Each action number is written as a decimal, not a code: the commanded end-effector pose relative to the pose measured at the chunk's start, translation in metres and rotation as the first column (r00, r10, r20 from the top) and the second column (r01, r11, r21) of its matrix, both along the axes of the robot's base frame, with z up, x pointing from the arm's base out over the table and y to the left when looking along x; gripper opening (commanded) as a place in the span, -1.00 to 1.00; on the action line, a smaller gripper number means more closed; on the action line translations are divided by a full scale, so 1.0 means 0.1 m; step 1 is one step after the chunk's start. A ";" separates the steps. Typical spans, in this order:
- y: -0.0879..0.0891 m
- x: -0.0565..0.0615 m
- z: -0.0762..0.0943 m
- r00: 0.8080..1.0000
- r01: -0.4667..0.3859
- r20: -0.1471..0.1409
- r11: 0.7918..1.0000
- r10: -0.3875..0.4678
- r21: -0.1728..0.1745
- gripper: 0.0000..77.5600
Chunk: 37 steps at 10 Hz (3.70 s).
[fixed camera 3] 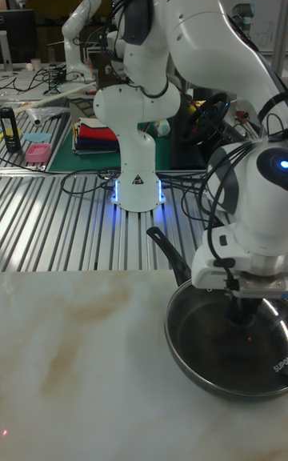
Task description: Cover the pot with the lid
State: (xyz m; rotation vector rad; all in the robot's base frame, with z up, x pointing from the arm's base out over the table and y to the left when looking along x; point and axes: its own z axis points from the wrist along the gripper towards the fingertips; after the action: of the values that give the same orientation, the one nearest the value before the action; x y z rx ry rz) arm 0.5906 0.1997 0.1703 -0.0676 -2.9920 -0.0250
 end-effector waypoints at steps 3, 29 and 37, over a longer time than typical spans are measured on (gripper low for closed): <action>0.01 0.02 0.04 1.000 0.004 0.017 1.000 -0.004 -0.001 -0.97; -0.14 -0.04 0.52 0.999 -0.017 0.029 1.000 0.016 0.007 1.00; -1.00 -0.11 1.07 0.989 -0.145 0.003 0.988 0.145 -0.050 1.00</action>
State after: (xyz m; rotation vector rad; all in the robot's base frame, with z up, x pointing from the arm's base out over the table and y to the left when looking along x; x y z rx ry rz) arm 0.5852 0.1384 0.2517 0.0199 -3.0019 -0.0334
